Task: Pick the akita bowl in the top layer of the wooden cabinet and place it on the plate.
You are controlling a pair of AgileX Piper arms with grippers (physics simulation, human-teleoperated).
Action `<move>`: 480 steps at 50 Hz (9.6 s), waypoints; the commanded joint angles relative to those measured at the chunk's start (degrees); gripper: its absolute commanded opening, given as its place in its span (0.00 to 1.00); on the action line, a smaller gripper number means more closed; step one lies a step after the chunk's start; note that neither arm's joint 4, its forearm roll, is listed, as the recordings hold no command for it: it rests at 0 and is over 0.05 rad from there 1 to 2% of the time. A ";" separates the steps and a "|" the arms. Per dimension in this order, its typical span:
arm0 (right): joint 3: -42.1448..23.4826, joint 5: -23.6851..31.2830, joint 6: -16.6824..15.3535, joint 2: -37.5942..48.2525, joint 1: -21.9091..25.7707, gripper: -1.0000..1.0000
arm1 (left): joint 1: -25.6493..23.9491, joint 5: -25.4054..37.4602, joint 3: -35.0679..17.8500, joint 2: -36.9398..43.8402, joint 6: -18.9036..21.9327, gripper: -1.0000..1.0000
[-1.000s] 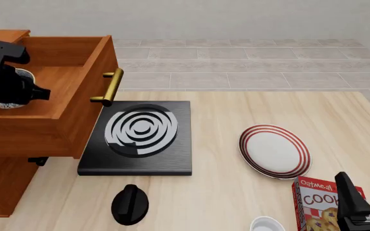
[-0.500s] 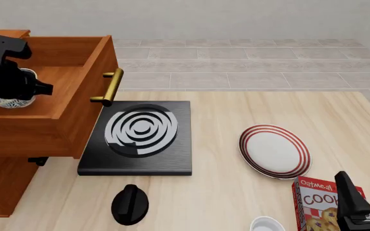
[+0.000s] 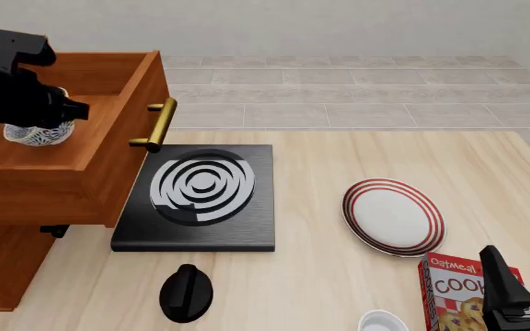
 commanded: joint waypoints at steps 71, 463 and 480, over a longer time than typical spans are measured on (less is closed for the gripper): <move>-0.07 0.55 -0.76 -0.52 0.43 1.00 | -9.50 -0.43 -18.84 -3.61 4.91 0.00; -0.25 0.48 -2.25 -0.34 1.33 1.00 | -62.72 -20.98 -37.64 54.79 19.23 0.00; -0.28 0.50 -2.26 -0.30 1.35 1.00 | -62.51 -19.01 -38.36 55.05 15.12 0.00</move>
